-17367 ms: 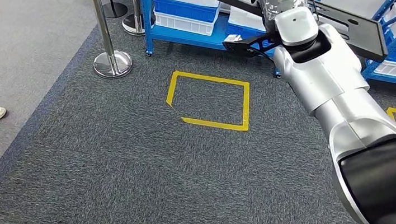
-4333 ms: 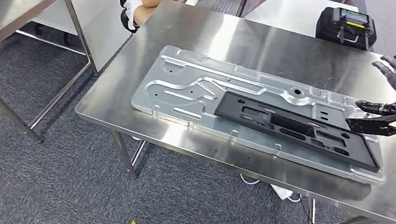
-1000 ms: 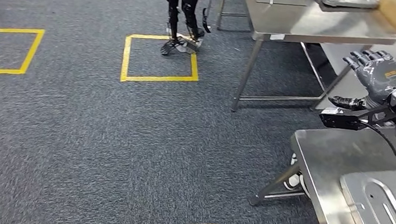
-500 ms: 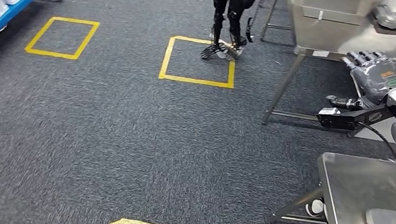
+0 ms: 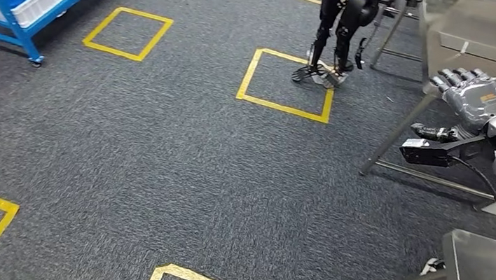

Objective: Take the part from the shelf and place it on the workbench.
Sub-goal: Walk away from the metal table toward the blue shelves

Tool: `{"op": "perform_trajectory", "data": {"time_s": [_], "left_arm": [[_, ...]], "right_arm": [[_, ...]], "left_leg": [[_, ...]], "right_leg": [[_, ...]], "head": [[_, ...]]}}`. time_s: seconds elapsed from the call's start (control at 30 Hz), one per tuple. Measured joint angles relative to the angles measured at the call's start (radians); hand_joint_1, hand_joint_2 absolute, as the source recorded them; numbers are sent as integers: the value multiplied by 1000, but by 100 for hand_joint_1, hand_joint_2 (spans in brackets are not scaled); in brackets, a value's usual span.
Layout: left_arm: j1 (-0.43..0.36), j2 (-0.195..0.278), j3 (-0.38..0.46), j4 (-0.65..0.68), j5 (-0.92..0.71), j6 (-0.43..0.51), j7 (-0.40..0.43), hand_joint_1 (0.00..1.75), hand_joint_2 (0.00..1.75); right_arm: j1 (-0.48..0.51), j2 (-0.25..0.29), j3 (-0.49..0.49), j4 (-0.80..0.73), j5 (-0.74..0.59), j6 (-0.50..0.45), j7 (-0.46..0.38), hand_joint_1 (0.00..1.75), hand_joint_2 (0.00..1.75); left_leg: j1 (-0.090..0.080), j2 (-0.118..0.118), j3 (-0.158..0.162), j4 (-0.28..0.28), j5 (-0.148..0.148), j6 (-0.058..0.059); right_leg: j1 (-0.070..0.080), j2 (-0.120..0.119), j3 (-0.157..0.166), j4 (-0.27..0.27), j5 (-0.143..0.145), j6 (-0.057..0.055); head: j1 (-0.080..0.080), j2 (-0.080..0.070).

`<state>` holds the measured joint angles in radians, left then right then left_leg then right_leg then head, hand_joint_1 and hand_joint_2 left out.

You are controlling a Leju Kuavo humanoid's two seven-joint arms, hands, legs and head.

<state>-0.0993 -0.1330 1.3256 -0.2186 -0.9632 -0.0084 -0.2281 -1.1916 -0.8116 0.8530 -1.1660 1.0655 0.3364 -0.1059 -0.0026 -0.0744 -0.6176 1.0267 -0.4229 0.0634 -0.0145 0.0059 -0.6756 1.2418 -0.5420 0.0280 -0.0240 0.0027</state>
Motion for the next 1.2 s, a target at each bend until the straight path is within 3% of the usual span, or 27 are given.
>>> {"op": "perform_trajectory", "data": {"time_s": [0.07, 0.13, 0.17, 0.2, 0.23, 0.3, 0.33, 0.37, 0.43, 0.47, 0.53, 0.6, 0.63, 0.7, 0.73, 0.8, 0.87, 0.93, 0.97, 1.03, 1.1, 1.17, 1.2], "left_arm": [[0, -1, 0, 0, 0, 0, 0, 0, 0], [-2, -2, 0, 0, 0, 0, 0, 0, 0], [-1, -3, 0, 0, 0, 1, 0, 0, 0], [0, -3, 0, 0, 0, 1, 0, 0, 0], [1, -3, 1, 0, 0, 2, -1, 0, 0], [2, -3, 1, 0, 0, 2, -3, 0, 0], [1, -3, 1, 0, 0, 2, -5, 0, 0], [0, -3, 2, 0, 0, 2, -6, 0, 0], [0, -3, 2, 0, -1, 3, -9, 0, 0], [1, -3, 2, 0, -1, 3, -10, 0, 0], [3, -3, 2, 0, -2, 4, -11, 0, 0], [2, -3, 3, 0, -2, 5, -13, 0, 0], [2, -3, 3, 0, -2, 5, -13, 0, 0], [2, -3, 3, 0, -2, 4, -14, 0, 0], [3, -3, 3, 0, -2, 4, -14, 0, 0], [2, -3, 3, 0, -3, 4, -14, 0, 0], [-1, -3, 3, 0, -5, 4, -14, 0, 0], [-2, -3, 3, 0, -7, 6, -14, 0, 0], [-2, -3, 4, 0, -7, 7, -14, 0, 0], [-2, -3, 4, 0, -7, 9, -14, 0, 0], [-2, -4, 4, 0, -7, 10, -14, 0, 0], [-2, -5, 4, 0, -7, 10, -14, 0, 0], [-1, -5, 4, 0, -7, 10, -14, 0, 0]], "right_arm": [[-2, -1, 0, 0, 0, 0, 0, 0, 0], [-4, -5, 0, 0, 0, -1, 0, 0, 0], [-4, -5, 0, 0, 0, -2, 0, 0, 0], [-4, -4, 0, -1, 0, -3, 0, 0, 0], [-3, -1, 0, -1, 0, -4, 0, 0, 0], [0, 2, 0, -3, 0, -7, 0, 0, 0], [3, 2, -1, -3, 1, -8, 1, 0, 0], [6, 2, -1, -4, 1, -10, 1, 0, 0], [16, 1, -1, -4, 1, -11, 2, 0, 0], [23, 1, -1, -5, 1, -12, 2, 0, 0], [31, 0, -2, -7, 1, -12, 2, 0, 0], [33, -1, -6, -9, 1, -13, 3, 0, 0], [33, -3, -9, -9, 1, -13, 3, 0, 0], [35, -4, -13, -12, 1, -13, 3, 0, 0], [36, -4, -13, -13, 1, -13, 3, 0, 0], [38, -6, -15, -16, 1, -13, 3, 0, 0], [43, -15, -17, -16, 1, -14, 3, 0, 0], [54, -22, -18, -16, 1, -14, 3, 0, 0], [59, -23, -18, -16, 1, -14, 3, 0, 0], [63, -25, -18, -16, 1, -14, 2, 0, 0], [62, -29, -20, -16, 1, -14, 2, 0, 0], [62, -33, -24, -17, 1, -15, 2, 0, 0], [62, -34, -25, -18, 1, -15, 2, 0, 0]], "left_leg": [[1, -26, -3, 4, 1, -3], [6, -51, -14, 7, 6, -13], [10, -64, -20, 6, 10, -20], [12, -75, -24, 3, 13, -28], [10, -67, -26, 4, 11, -33], [6, -10, -47, 47, -20, -41], [6, 27, -73, 100, -49, -43], [9, 48, -104, 164, -80, -46], [14, 64, -147, 255, -108, -52], [16, 68, -143, 249, -95, -54], [16, 92, -82, 140, -40, -56], [9, 130, -21, 31, -9, -48], [5, 139, -9, 7, -7, -42], [2, 119, -10, 2, -7, -30], [3, 108, -8, -3, -4, -24], [7, 88, -3, -11, 2, -13], [8, 65, -2, -14, 5, -6], [6, 38, -2, -12, 6, -5], [5, 24, -2, -11, 6, -5], [5, -4, -2, -7, 6, -5], [5, -32, -6, -2, 7, -10], [9, -58, -18, -2, 13, -21], [10, -72, -23, -4, 17, -29]], "right_leg": [[-1, 47, 56, -132, 64, -8], [0, 81, 84, -202, 82, -14], [2, 77, 86, -209, 81, -15], [2, 63, 89, -216, 83, -19], [2, 47, 95, -225, 86, -24], [-1, 15, 107, -245, 94, -36], [1, -1, 111, -249, 96, -39], [3, -17, 112, -250, 95, -41], [5, -49, 112, -248, 93, -42], [5, -63, 112, -246, 91, -40], [5, -90, 112, -240, 84, -35], [9, -113, 111, -230, 76, -26], [12, -124, 112, -227, 72, -21], [13, -145, 117, -227, 69, -11], [10, -140, 119, -225, 64, -5], [1, -90, 104, -184, 31, 4], [-4, -29, 48, -64, -30, 8], [-4, -11, -10, 46, -64, 9], [-4, -8, -17, 52, -52, 9], [-5, 6, 20, -42, 18, 3], [-7, 56, 73, -165, 70, -4], [-5, 80, 93, -211, 75, -9], [-5, 68, 96, -219, 75, -12]], "head": [[0, 0], [-1, 0], [-1, 0], [-1, 0], [-1, 0], [-4, 0], [-5, 0], [-6, 0], [-6, 0], [-6, 0], [-6, 0], [-6, 0], [-6, 0], [-6, 0], [-6, 0], [-5, 0], [-5, 0], [-5, 0], [-5, 0], [-5, 0], [-5, 0], [-5, 0], [-5, 0]]}}
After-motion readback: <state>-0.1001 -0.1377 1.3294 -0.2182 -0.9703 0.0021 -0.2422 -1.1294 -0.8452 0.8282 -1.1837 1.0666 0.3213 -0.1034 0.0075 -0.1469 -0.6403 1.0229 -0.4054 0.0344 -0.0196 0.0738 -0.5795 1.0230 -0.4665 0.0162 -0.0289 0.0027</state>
